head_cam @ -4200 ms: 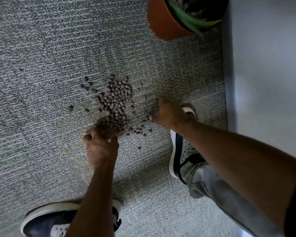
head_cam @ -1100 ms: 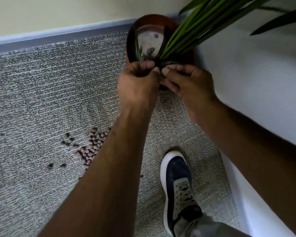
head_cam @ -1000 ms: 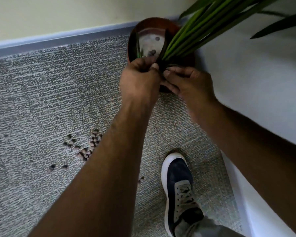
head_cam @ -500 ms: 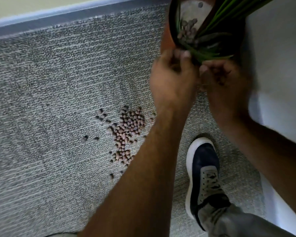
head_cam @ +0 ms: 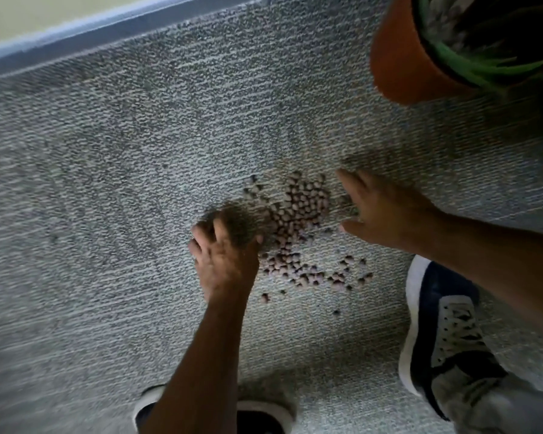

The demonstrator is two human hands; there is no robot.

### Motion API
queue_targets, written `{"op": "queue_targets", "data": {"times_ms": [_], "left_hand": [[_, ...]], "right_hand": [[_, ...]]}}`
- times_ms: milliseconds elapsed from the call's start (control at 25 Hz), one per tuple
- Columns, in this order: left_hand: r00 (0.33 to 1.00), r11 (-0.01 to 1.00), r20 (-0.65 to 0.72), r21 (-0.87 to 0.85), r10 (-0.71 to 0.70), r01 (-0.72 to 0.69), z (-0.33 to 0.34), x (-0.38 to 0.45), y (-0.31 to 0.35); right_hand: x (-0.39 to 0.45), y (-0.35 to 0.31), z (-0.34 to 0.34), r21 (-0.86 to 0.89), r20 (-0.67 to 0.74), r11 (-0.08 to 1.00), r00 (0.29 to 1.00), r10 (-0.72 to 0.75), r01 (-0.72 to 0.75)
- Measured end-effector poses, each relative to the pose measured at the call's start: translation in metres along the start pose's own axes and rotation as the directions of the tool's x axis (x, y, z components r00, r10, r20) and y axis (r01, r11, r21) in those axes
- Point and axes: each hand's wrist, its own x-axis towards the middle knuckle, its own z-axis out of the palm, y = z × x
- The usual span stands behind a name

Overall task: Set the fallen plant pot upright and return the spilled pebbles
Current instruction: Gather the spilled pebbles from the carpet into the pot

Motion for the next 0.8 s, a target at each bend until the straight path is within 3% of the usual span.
{"op": "queue_targets", "data": {"times_ms": [120, 240, 400, 560, 680, 800], "left_hand": [[0.999, 0.999, 0.035, -0.039, -0.036, 0.037, 0.003, 0.000, -0.003], [0.990, 0.950, 0.070, -0.279, -0.124, 0.138, 0.008, 0.001, 0.006], [0.986, 0.881, 0.159, -0.460, -0.038, 0.108, 0.014, -0.002, 0.022], [0.976, 0.942, 0.207, -0.336, 0.064, 0.010, 0.019, -0.020, 0.038], [0.961, 0.978, 0.262, -0.206, 0.089, -0.035, 0.026, -0.026, 0.041], [0.965, 0.973, 0.254, -0.230, 0.070, -0.010, 0.027, -0.031, 0.041]], "right_hand": [[0.010, -0.011, 0.006, 0.143, -0.011, 0.989, 0.999, 0.046, -0.044], [0.017, -0.016, 0.012, 0.246, -0.012, 0.962, 0.992, 0.124, -0.117], [0.024, -0.020, 0.022, 0.328, 0.011, 0.935, 0.990, 0.141, -0.137], [0.032, -0.034, 0.029, 0.411, -0.044, 0.890, 0.970, 0.238, -0.199], [0.029, -0.046, 0.037, 0.254, -0.105, 0.957, 0.979, 0.175, -0.144], [0.025, -0.055, 0.047, 0.112, -0.065, 0.982, 0.985, 0.163, -0.155]]}}
